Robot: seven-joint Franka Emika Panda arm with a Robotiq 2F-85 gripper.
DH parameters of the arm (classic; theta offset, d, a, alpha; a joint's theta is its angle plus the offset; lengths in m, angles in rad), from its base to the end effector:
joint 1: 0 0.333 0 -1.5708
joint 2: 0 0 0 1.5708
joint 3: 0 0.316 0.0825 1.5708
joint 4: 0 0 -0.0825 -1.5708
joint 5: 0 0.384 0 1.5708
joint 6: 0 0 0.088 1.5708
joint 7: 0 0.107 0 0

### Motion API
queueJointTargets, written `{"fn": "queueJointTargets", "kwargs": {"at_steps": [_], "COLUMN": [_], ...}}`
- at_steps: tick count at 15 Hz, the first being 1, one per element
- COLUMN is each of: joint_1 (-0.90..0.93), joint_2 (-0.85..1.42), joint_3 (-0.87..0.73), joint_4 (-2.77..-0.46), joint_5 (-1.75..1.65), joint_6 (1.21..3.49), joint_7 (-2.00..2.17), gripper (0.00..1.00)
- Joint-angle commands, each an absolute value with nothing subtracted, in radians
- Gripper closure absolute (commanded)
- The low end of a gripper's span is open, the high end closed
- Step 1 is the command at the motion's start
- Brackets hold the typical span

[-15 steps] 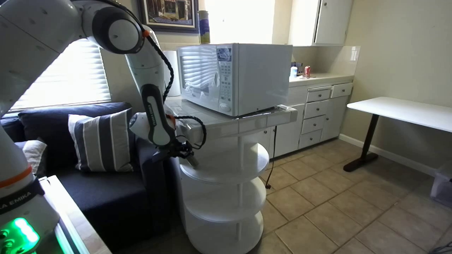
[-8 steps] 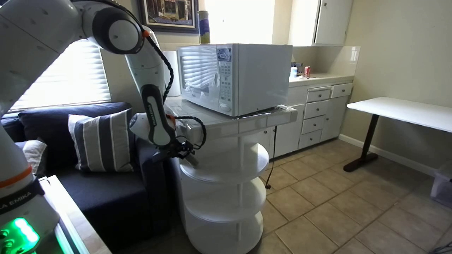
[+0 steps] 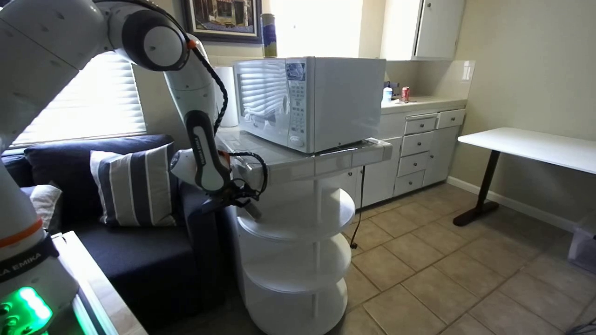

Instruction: Remove the spice bottle from the counter onto the top shelf of the kitchen counter

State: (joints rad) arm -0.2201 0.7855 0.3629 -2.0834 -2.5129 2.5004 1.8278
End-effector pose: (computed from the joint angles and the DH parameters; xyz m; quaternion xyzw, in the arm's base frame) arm 0.5035 0.1004 0.0433 0.8830 0.2523 0.3485 0.1876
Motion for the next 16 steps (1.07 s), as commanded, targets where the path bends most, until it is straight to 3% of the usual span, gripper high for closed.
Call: {"fn": "queueJointTargets", "kwargs": {"at_steps": [1, 16], "joint_1": [-0.184, -0.159], "joint_2": [0.782, 0.775], "joint_3": [0.342, 0.277], "joint_4": [-2.073, -2.114], "joint_5": [-2.509, -2.513], "joint_6": [2.437, 2.374], "joint_7": [1.892, 1.952], "gripper": [0.0, 0.0]}}
